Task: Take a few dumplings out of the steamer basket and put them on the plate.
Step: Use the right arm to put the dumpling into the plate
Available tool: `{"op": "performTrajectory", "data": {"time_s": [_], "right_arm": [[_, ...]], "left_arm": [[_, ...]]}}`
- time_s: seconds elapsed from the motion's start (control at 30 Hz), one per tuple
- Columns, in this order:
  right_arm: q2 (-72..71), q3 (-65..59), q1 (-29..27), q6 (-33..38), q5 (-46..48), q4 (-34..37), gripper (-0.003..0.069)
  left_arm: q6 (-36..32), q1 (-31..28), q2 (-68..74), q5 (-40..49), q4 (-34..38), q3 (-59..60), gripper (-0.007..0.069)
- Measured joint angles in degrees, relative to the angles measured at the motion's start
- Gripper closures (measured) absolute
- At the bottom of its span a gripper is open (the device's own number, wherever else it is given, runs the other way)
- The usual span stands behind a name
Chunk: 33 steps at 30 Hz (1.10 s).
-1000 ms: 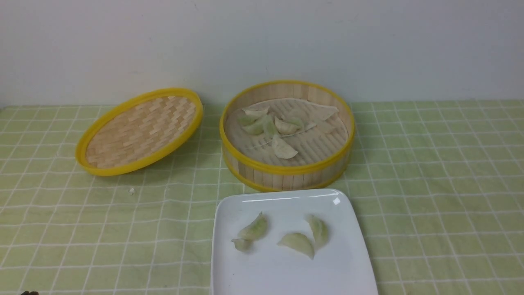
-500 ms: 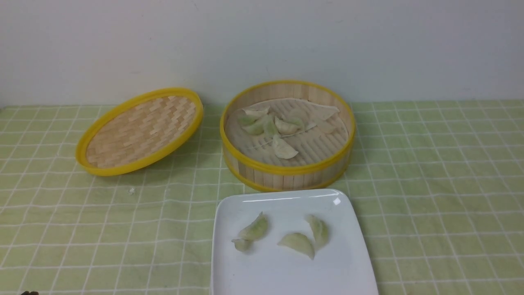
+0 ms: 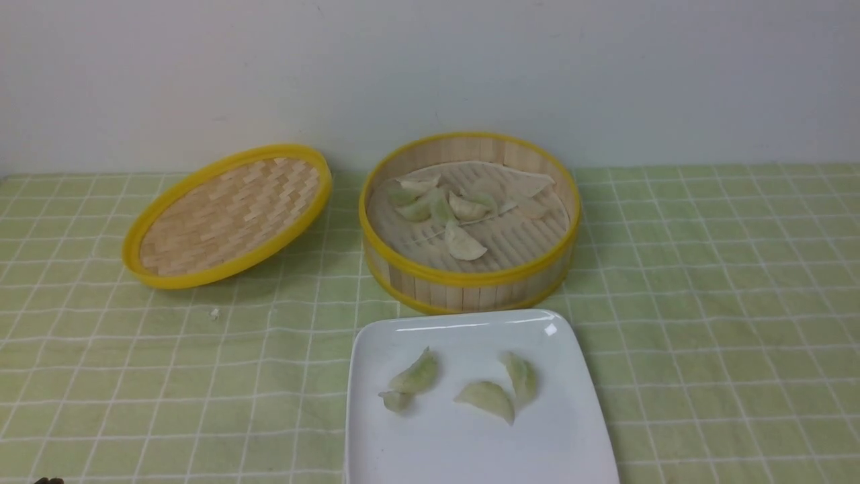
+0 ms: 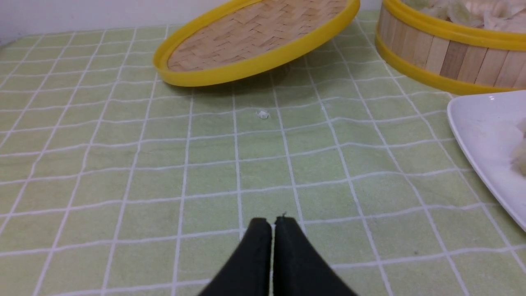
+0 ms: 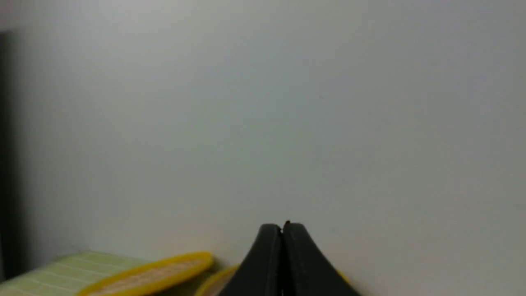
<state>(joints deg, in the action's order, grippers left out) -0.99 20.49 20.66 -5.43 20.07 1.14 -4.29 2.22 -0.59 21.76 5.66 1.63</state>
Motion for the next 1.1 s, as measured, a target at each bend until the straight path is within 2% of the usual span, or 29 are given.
{"op": "performTrajectory", "data": {"time_s": [0.13, 0.33, 0.5, 1.1], "right_arm": [[0.0, -7.7, -11.9, 0.1, 1.9, 0.0, 0.0669], [0.0, -18.9, -20.9, 0.4, 2.3, -0.8, 0.0669], [0.1, -21.6, -22.4, 0.4, 2.7, -1.1, 0.0669], [0.1, -21.6, -22.4, 0.4, 2.7, -1.1, 0.0669]], "left_arm": [[0.0, 0.0, 0.0, 0.0, 0.0, 0.0, 0.0631], [0.0, 0.0, 0.0, 0.1, 0.0, 0.0, 0.0631], [0.0, 0.0, 0.0, 0.2, 0.0, -0.1, 0.0631], [-0.1, -0.1, 0.0, 0.2, 0.0, -0.1, 0.0631]]}}
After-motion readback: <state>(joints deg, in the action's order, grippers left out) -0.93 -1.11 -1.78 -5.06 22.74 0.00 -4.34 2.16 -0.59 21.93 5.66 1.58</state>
